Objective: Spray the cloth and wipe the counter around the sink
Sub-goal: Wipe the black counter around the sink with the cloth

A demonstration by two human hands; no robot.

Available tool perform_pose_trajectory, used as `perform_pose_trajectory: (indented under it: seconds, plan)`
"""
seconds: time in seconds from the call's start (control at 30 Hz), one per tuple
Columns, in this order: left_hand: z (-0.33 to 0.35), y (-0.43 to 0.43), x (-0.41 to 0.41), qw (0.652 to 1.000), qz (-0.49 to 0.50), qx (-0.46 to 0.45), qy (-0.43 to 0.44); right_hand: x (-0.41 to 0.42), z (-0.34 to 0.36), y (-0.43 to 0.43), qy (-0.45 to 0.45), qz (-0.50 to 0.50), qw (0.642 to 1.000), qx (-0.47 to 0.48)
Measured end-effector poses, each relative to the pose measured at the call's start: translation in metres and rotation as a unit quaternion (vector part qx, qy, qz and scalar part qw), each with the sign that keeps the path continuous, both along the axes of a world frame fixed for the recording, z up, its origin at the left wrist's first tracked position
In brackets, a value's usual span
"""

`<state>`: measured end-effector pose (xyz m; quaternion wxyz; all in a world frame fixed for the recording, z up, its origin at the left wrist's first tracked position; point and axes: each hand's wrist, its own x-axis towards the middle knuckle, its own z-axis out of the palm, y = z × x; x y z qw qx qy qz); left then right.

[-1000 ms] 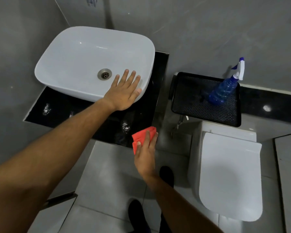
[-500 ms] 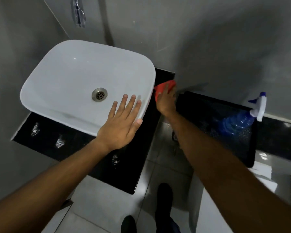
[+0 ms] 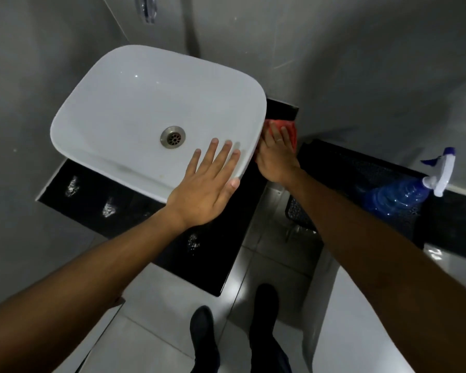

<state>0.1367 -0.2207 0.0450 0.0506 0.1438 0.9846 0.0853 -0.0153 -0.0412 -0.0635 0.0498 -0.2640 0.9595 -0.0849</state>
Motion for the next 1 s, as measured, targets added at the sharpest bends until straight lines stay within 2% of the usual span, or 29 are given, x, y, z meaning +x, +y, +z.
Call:
perform_pose_trajectory:
  seconds: [0.17,0.37,0.47,0.57,0.63,0.73,0.8,0.87,0.93,1.0]
  plan:
    - [0.006,0.000,0.003,0.999,0.004,0.043,-0.003,0.108,0.009,-0.015,-0.019,-0.007,1.000,0.003]
    - [0.020,-0.007,0.011,0.980,0.000,0.198,0.016,0.276,0.003,-0.062,-0.013,-0.009,1.000,-0.016]
    - [0.021,-0.018,0.037,0.956,0.024,0.281,0.080,0.332,0.002,-0.095,-0.021,-0.056,0.998,-0.005]
    - [0.009,-0.039,0.076,0.948,-0.001,0.267,0.170,0.355,0.006,-0.123,-0.030,-0.112,0.993,-0.009]
    - [-0.005,-0.051,0.102,0.941,-0.007,0.288,0.176,0.356,0.010,-0.135,-0.046,-0.133,0.989,-0.039]
    - [-0.029,-0.058,0.134,0.933,0.026,0.324,0.152,0.349,0.019,-0.135,-0.092,-0.154,0.968,-0.177]
    - [-0.048,-0.056,0.155,0.948,0.068,0.284,0.124,0.339,0.030,-0.117,-0.092,-0.205,0.926,-0.304]
    - [-0.066,-0.043,0.174,0.976,0.079,0.192,0.073,0.321,0.043,-0.090,-0.037,-0.278,0.880,-0.383]
    - [-0.084,-0.024,0.191,0.997,0.039,0.073,0.011,0.295,0.053,-0.066,0.021,-0.299,0.870,-0.390]
    - [-0.096,-0.009,0.196,1.000,0.013,0.000,-0.011,0.266,0.062,-0.053,0.080,-0.270,0.876,-0.392]
